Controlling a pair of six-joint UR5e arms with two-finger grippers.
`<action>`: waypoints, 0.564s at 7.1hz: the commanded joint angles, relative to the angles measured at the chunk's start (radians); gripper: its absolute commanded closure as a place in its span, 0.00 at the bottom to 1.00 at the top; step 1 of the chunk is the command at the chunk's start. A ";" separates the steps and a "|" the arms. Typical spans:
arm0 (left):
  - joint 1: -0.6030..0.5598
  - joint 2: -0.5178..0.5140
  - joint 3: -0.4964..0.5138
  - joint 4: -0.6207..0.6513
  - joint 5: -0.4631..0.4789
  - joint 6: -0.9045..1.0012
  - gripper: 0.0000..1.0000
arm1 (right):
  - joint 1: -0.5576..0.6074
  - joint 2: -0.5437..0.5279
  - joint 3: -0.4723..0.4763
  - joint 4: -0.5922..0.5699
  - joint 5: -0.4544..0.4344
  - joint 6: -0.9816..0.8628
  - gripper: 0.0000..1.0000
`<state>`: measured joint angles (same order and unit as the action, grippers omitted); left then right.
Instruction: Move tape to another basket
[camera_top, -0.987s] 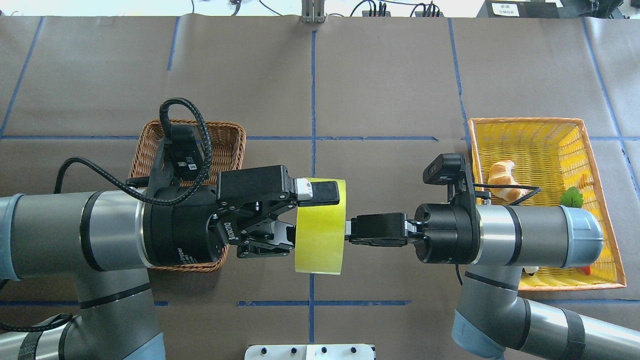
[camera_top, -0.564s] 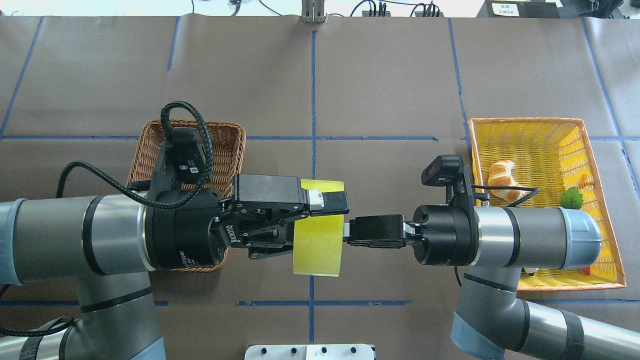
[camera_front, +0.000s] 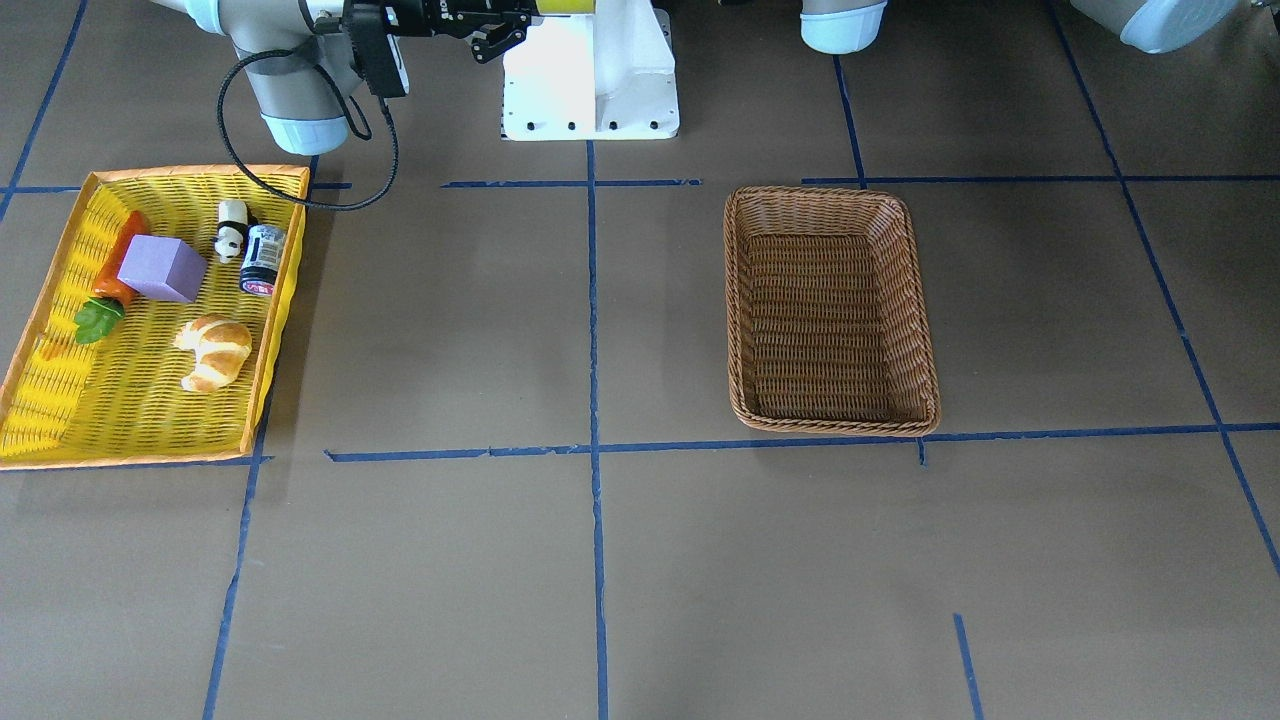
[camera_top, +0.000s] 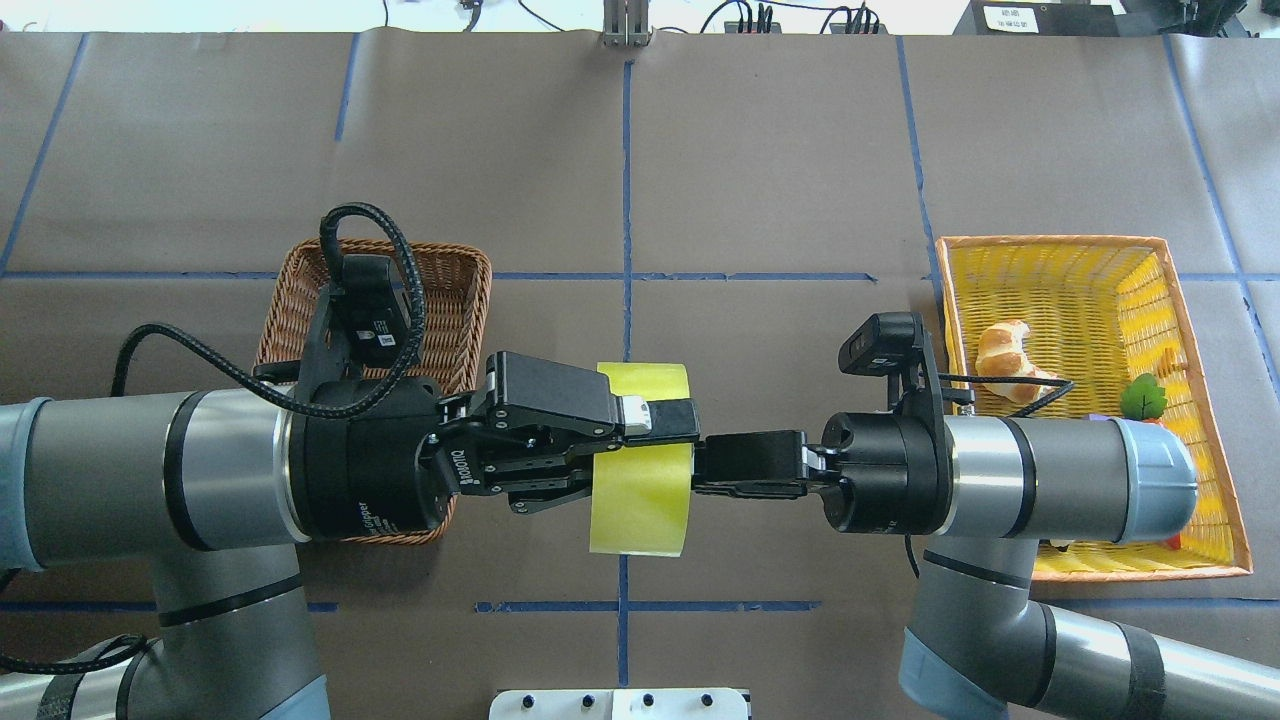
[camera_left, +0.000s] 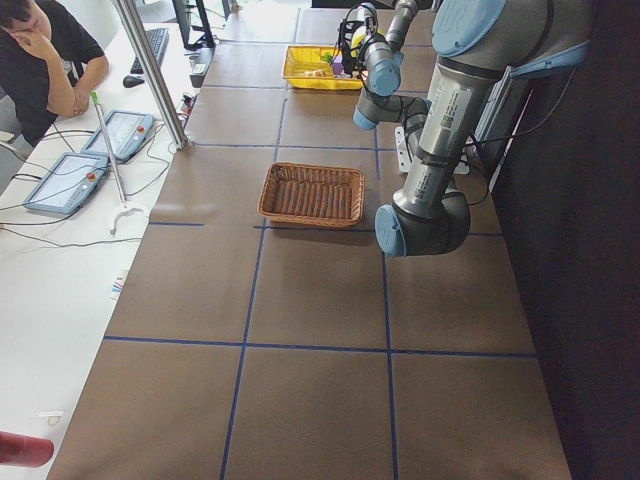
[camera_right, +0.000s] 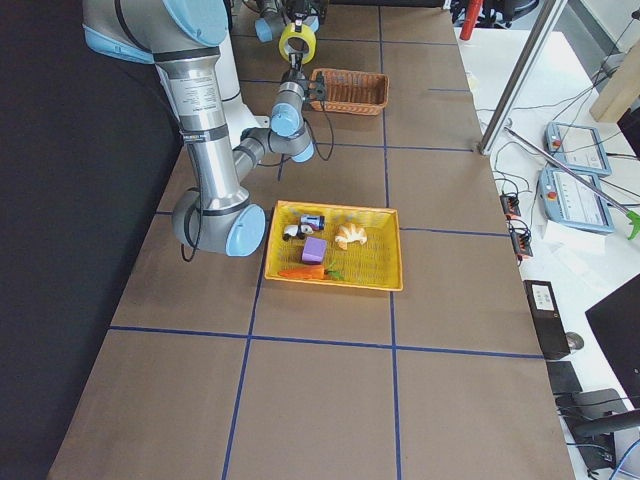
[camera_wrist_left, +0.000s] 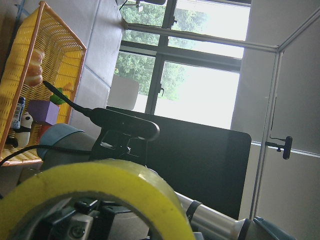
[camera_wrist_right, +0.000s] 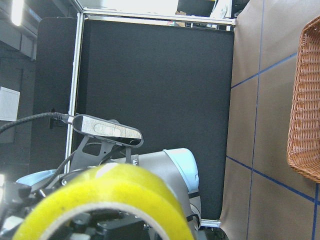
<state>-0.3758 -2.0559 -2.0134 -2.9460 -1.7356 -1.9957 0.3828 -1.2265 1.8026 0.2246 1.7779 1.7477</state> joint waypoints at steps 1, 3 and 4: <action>0.000 0.002 -0.007 0.002 0.001 -0.002 1.00 | -0.001 0.001 0.001 0.001 -0.014 -0.004 0.00; -0.002 0.003 -0.011 0.002 0.001 -0.003 1.00 | 0.001 -0.010 0.001 0.001 -0.014 -0.004 0.00; -0.003 0.006 -0.012 0.002 0.001 -0.002 1.00 | 0.005 -0.013 0.003 0.002 -0.006 -0.005 0.00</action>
<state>-0.3774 -2.0517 -2.0239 -2.9438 -1.7350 -1.9979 0.3846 -1.2338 1.8045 0.2259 1.7659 1.7439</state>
